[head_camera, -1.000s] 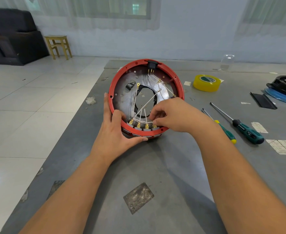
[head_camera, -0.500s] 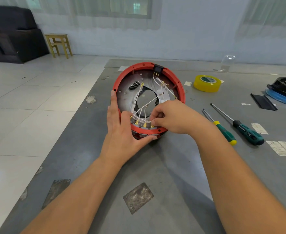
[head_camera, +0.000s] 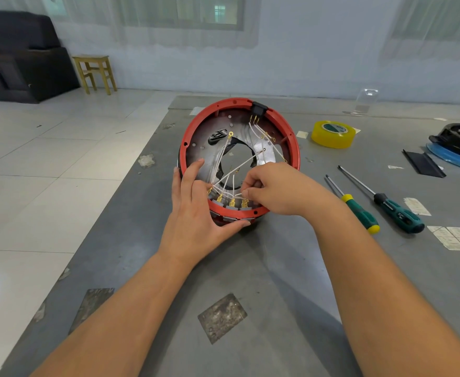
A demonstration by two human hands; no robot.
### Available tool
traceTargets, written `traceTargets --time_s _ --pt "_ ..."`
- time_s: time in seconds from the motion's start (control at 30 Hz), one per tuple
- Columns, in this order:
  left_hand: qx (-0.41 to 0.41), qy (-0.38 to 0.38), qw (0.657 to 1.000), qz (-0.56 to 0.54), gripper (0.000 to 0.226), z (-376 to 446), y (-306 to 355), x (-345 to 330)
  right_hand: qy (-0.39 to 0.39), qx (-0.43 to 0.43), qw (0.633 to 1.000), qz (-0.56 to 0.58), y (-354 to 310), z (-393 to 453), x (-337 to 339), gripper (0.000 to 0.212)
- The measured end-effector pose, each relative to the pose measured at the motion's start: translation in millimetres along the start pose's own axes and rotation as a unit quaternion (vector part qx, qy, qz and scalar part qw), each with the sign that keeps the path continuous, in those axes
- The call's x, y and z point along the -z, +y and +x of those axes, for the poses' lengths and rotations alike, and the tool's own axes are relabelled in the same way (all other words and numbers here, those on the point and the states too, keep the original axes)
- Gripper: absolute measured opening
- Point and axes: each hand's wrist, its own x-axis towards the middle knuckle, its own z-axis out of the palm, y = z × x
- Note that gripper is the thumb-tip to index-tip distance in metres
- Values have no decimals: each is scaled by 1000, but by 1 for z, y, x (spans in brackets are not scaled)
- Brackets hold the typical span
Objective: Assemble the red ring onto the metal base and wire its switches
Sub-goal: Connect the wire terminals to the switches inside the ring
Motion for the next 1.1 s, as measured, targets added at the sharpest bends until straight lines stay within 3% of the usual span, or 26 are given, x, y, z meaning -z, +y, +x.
traceTargets --time_s 0.43,1.1 --pt "10 3 1000 -1 85 -1 3 1 15 -19 999 45 -1 1 -1 8" --pt "48 -10 999 14 88 -2 2 0 23 11 1000 15 -2 2 -1 4"
